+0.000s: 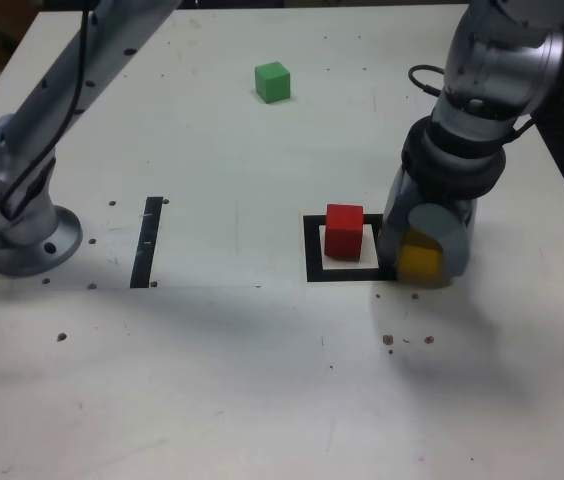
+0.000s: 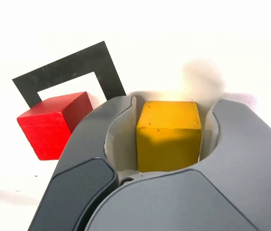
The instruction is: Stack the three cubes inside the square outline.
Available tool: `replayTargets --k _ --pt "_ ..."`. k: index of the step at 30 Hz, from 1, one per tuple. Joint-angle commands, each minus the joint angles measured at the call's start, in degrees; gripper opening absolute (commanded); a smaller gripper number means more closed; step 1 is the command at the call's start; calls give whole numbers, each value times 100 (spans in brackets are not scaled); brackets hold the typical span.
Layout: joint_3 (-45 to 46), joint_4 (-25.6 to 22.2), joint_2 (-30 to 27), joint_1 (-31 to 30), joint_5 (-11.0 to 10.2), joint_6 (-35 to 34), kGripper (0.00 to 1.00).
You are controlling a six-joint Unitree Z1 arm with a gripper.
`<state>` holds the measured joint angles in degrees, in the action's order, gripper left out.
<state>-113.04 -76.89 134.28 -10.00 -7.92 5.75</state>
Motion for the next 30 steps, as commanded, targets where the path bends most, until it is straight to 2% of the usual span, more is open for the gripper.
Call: replayTargets --k 1,4,8,14,18,21,26,30 --pt "-17 1 -23 6 33 22 8" --pt "-62 -72 -46 6 69 40 8" --pt "-144 -317 -242 0 6 41 8" --pt "-139 -809 -933 -43 -235 40 8" --pt "110 -962 -1337 -25 -297 10 8" --pt "414 -930 -1506 29 -252 -57 8" --pt "886 -712 -1569 140 -11 -170 8" --pt "1125 -566 -1610 196 77 -244 8"
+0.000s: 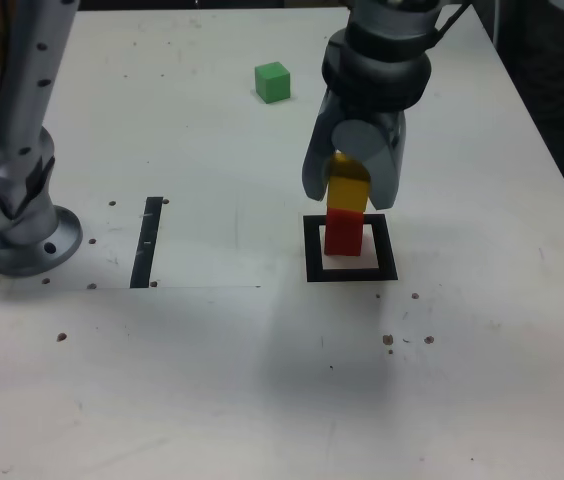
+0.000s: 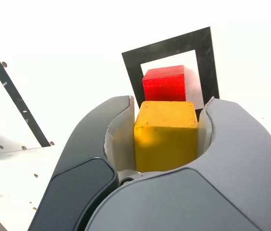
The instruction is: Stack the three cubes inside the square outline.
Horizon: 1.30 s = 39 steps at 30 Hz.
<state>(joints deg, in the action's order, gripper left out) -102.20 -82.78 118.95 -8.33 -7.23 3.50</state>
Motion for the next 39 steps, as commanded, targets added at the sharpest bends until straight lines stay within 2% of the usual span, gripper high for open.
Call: replayTargets --k 1,13,24,30,34,39 --pt "94 60 -89 47 10 -37 8" --pt "728 702 -120 253 188 -42 8" --pt "809 828 -125 253 212 -42 11" --pt "874 882 -125 259 211 -42 31" --pt "934 942 -121 281 214 -35 52" --pt "1019 966 -145 316 182 -18 82"
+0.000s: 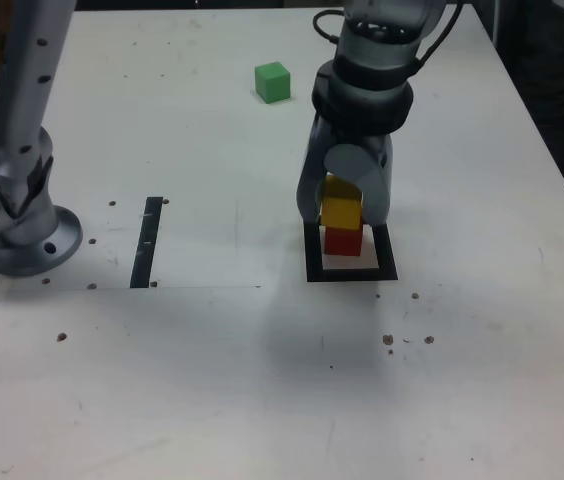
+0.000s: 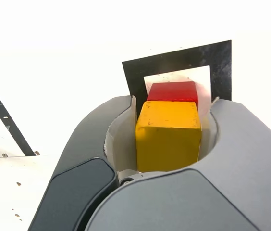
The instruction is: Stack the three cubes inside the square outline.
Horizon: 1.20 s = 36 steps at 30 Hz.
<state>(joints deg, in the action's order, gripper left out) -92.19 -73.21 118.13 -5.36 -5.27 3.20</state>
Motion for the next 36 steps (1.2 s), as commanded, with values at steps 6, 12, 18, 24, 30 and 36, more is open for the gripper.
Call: replayTargets --k 6,12,18,24,30,36 --pt "52 15 -155 33 -59 14 98" --pt "87 -32 -425 32 -111 14 99" --pt "220 -311 -989 167 -320 24 99" --pt "735 -349 -1447 1081 -590 354 99" --pt "776 -110 -1490 2526 -805 1181 99" --pt "199 -15 -1111 3629 -865 1760 99"
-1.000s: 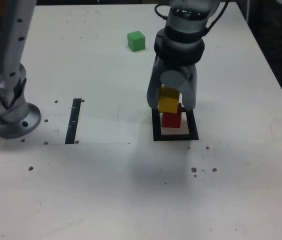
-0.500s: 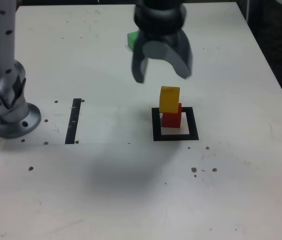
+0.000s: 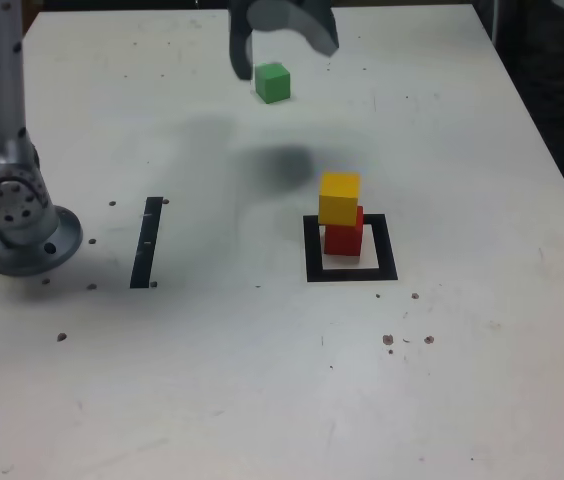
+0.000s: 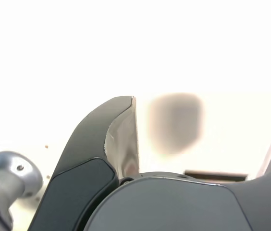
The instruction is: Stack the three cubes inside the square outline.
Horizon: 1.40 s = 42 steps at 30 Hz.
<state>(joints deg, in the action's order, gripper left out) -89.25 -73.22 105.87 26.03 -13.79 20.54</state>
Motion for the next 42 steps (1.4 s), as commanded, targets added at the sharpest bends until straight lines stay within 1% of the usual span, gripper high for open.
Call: replayTargets --k 1,6,11,16,22,24,26,28,30,32,35,42 --pt "-223 -43 229 644 -11 59 99" --pt "-710 -243 901 1318 42 -166 99" --pt "-1071 -322 1529 1688 61 -465 99" --pt "-1430 -381 1977 1783 63 -445 96" --pt "-1651 -487 2210 1755 67 -419 88" --pt "-1708 -522 2302 1748 68 -419 83" --pt "-1755 -552 2375 1741 73 -419 76" --pt "-1784 -566 2409 1731 73 -419 66" --pt "-1808 -560 2422 1713 69 -419 54" --pt "-1826 -549 2433 1704 69 -413 44" --pt "-1842 -538 2456 1696 112 -385 36" --pt "-1852 -475 2500 1695 326 -248 21"
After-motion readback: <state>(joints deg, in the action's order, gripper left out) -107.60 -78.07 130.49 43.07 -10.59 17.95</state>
